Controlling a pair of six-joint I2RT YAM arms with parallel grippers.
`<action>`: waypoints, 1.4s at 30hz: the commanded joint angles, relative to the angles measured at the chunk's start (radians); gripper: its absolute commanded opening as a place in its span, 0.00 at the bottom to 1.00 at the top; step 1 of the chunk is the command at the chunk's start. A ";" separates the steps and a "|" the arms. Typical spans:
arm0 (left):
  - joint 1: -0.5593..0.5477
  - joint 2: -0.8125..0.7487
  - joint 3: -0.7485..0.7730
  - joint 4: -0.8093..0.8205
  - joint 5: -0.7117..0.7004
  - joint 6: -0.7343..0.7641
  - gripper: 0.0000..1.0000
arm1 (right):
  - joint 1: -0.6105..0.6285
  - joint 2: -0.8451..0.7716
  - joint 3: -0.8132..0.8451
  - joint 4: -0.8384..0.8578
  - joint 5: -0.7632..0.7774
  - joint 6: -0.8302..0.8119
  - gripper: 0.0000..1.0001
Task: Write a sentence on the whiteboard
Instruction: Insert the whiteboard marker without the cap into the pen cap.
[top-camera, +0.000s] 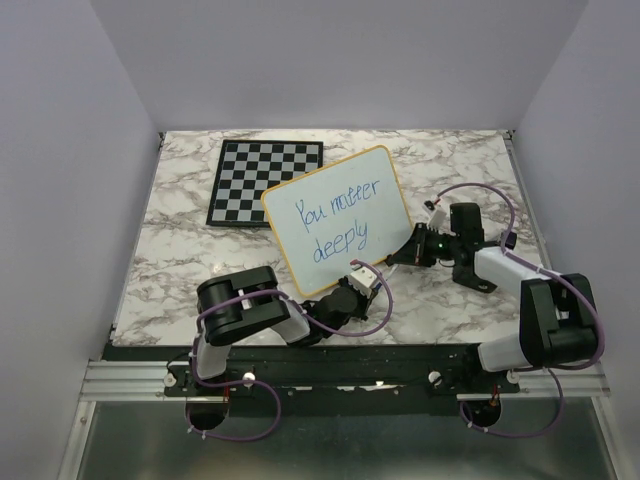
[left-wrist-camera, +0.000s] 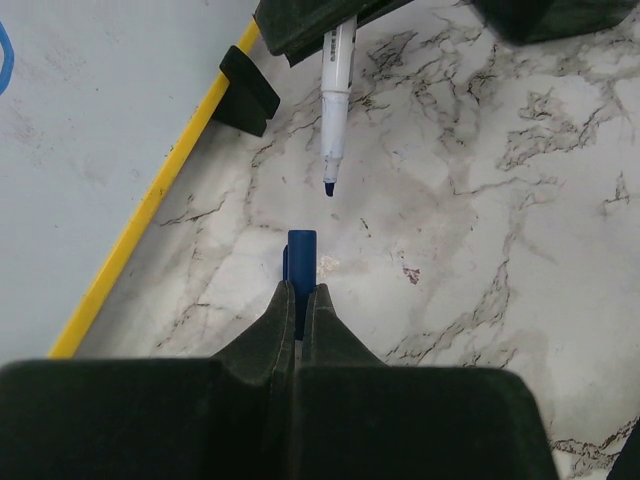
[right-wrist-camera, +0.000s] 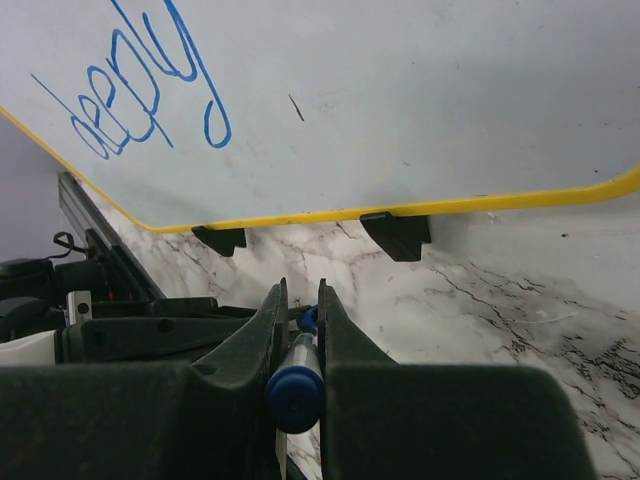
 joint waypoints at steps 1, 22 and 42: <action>0.001 0.038 -0.025 -0.001 0.013 0.013 0.00 | 0.017 0.028 -0.015 0.036 0.039 0.013 0.01; 0.000 0.074 -0.012 0.040 0.084 0.035 0.00 | 0.034 0.088 0.006 0.040 0.058 0.014 0.01; 0.004 0.081 -0.004 0.051 0.049 -0.005 0.00 | 0.065 0.099 -0.027 0.085 0.021 0.048 0.01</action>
